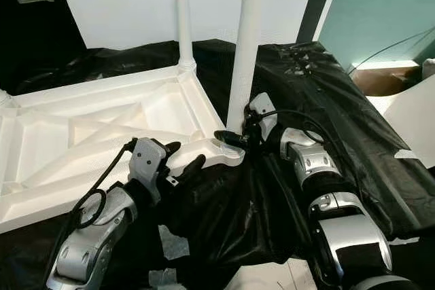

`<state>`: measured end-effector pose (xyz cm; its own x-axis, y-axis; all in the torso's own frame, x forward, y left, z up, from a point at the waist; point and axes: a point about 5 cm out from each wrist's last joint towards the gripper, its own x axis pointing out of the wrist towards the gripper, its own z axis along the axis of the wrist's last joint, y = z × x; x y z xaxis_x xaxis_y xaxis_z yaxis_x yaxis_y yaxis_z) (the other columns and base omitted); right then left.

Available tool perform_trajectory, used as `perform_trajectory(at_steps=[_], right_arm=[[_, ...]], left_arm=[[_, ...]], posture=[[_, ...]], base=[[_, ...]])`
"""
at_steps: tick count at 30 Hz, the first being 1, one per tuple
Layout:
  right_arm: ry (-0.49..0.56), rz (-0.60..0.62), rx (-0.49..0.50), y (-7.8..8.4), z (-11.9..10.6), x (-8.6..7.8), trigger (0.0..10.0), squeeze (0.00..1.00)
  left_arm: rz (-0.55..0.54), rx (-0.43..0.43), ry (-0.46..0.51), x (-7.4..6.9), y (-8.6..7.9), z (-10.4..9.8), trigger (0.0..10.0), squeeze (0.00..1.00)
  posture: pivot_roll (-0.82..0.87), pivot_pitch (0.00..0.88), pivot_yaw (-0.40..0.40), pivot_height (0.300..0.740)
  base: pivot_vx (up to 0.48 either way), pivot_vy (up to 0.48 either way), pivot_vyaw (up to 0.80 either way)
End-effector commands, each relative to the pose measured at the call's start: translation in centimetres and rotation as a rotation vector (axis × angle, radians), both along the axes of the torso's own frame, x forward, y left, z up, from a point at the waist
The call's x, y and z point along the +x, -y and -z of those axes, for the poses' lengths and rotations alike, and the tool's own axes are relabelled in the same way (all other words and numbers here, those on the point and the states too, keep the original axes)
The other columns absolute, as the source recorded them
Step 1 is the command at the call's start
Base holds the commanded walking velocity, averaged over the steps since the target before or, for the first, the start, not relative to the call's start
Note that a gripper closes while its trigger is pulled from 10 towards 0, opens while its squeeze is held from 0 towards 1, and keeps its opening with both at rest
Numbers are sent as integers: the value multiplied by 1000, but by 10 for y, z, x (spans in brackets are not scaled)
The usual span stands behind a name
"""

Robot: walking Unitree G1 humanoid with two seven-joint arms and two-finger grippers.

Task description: Building children table

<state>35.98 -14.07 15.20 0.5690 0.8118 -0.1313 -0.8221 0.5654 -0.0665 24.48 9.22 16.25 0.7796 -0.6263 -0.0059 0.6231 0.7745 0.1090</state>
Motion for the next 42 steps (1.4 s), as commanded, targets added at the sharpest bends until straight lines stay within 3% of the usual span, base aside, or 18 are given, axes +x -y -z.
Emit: perform_trajectory(at_steps=[1,12,18,20,23,28,29,32,33,34,42], right_arm=[[-52,39,-9,-1,11,-3,0,0],[-84,335,43,-11,25,-10,0,0],[-68,509,53,-23,32,-22,0,0],[-85,673,65,-29,34,-26,0,0],[-99,781,73,-32,36,-31,0,0],[-117,790,110,-42,34,-36,0,0],[-95,776,140,-43,27,-38,10000,0],[-66,765,147,-43,22,-38,10000,0],[-65,744,165,-43,21,-38,10000,831],[-51,715,176,-42,20,-38,10000,1000],[-12,561,190,-24,17,-37,10000,1000]], left_arm=[[-86,1,-4,1,-4,2,10000,0],[-76,-8,-14,0,-1,4,10000,0],[-64,-5,-21,-1,0,5,10000,0],[-58,-6,-23,-1,1,4,10000,0],[-56,-9,-23,-1,1,3,10000,0],[-61,-10,-24,-2,0,3,10000,0],[-61,-10,-26,-3,0,3,10000,0],[-60,-10,-28,-3,0,3,10000,0],[-60,-10,-29,-3,0,3,10000,0],[-60,-10,-30,-3,0,4,10000,0],[-60,-7,-28,-1,0,3,10000,0]], posture=[[123,34,-80,740],[105,47,-72,740],[93,55,-59,740],[94,59,-49,740],[96,60,-45,740],[96,60,-45,740],[99,62,-42,740],[99,64,-41,740],[97,64,-39,740],[98,63,-40,740],[99,54,-39,740]], base=[[0,0,0],[0,0,0],[0,0,0],[0,0,0],[0,0,0],[0,0,0],[0,0,0],[0,0,0],[0,0,0],[0,0,0],[0,0,0]])
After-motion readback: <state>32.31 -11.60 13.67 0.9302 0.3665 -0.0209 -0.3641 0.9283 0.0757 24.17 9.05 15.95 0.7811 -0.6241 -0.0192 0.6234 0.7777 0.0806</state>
